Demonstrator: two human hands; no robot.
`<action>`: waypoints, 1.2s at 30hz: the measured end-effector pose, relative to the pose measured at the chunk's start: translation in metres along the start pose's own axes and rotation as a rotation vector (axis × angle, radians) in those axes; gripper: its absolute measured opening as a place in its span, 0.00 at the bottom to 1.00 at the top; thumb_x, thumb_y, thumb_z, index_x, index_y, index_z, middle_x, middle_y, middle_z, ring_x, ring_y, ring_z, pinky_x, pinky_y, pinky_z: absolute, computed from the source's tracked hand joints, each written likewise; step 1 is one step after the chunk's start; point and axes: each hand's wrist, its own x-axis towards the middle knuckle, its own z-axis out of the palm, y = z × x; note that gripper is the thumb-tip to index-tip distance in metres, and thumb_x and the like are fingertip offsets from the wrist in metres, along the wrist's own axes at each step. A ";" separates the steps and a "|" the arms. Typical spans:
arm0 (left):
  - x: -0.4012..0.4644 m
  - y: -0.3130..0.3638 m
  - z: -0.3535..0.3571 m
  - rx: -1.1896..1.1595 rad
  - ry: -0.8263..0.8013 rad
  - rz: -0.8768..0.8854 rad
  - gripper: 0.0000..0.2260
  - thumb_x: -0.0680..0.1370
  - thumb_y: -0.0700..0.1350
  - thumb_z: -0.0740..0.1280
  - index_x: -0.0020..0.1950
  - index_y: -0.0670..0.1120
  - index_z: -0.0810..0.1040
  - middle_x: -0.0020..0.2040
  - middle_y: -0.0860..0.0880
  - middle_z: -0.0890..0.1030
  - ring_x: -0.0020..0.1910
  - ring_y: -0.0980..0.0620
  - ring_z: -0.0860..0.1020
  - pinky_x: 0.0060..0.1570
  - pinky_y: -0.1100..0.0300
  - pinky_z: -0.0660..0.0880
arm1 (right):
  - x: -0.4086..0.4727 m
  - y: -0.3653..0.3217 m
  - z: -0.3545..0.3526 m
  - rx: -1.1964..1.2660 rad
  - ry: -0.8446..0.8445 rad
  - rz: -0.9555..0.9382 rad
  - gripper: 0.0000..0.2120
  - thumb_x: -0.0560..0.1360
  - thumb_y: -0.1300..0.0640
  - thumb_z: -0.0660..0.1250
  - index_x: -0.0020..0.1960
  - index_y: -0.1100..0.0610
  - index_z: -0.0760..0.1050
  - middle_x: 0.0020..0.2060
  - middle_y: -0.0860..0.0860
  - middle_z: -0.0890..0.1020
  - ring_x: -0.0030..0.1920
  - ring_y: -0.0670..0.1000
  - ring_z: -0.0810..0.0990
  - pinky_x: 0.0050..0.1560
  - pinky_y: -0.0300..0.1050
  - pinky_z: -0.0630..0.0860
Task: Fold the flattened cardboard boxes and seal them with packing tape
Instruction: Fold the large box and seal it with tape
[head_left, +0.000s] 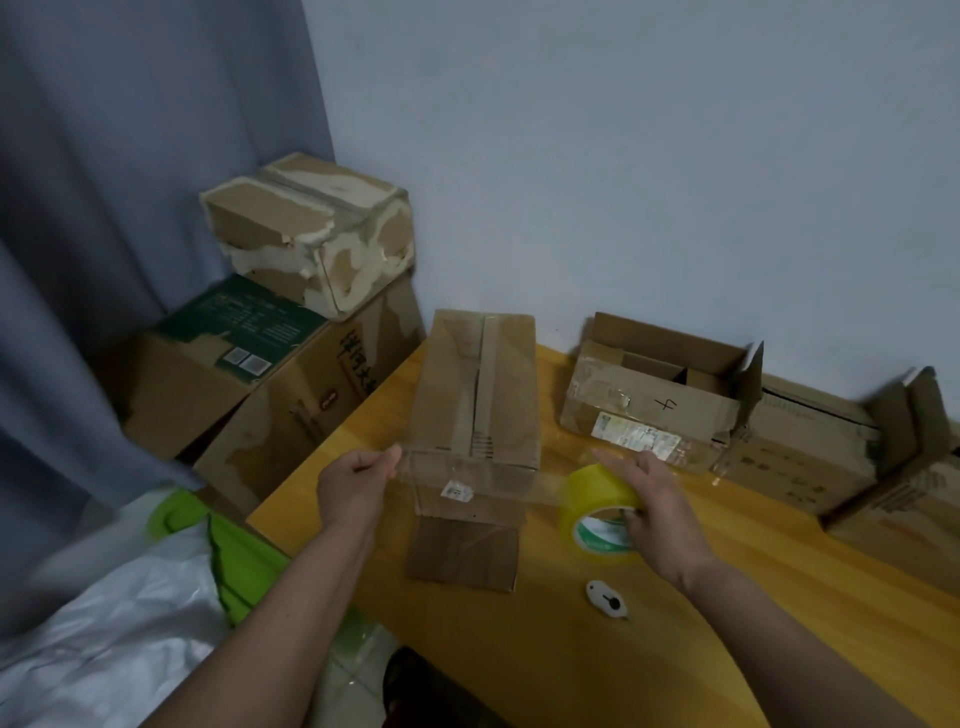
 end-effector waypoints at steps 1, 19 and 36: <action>0.000 -0.002 0.001 -0.001 0.011 -0.004 0.13 0.76 0.46 0.72 0.34 0.44 0.75 0.38 0.49 0.78 0.44 0.48 0.76 0.49 0.54 0.70 | 0.001 -0.001 -0.001 -0.025 0.009 -0.017 0.38 0.69 0.76 0.64 0.71 0.45 0.67 0.49 0.46 0.67 0.53 0.47 0.67 0.55 0.39 0.64; 0.031 -0.016 0.016 0.009 0.172 -0.040 0.10 0.77 0.48 0.71 0.38 0.46 0.78 0.39 0.50 0.78 0.41 0.48 0.75 0.44 0.55 0.70 | 0.041 -0.016 0.010 -0.427 0.144 -0.199 0.35 0.59 0.75 0.76 0.63 0.55 0.78 0.43 0.55 0.75 0.43 0.55 0.74 0.41 0.50 0.75; 0.038 -0.027 0.023 -0.013 0.200 0.030 0.10 0.78 0.47 0.69 0.39 0.45 0.75 0.41 0.50 0.78 0.41 0.49 0.75 0.38 0.57 0.70 | 0.049 -0.005 0.014 -0.302 0.037 -0.150 0.33 0.65 0.73 0.72 0.67 0.55 0.73 0.49 0.57 0.73 0.50 0.58 0.72 0.49 0.51 0.70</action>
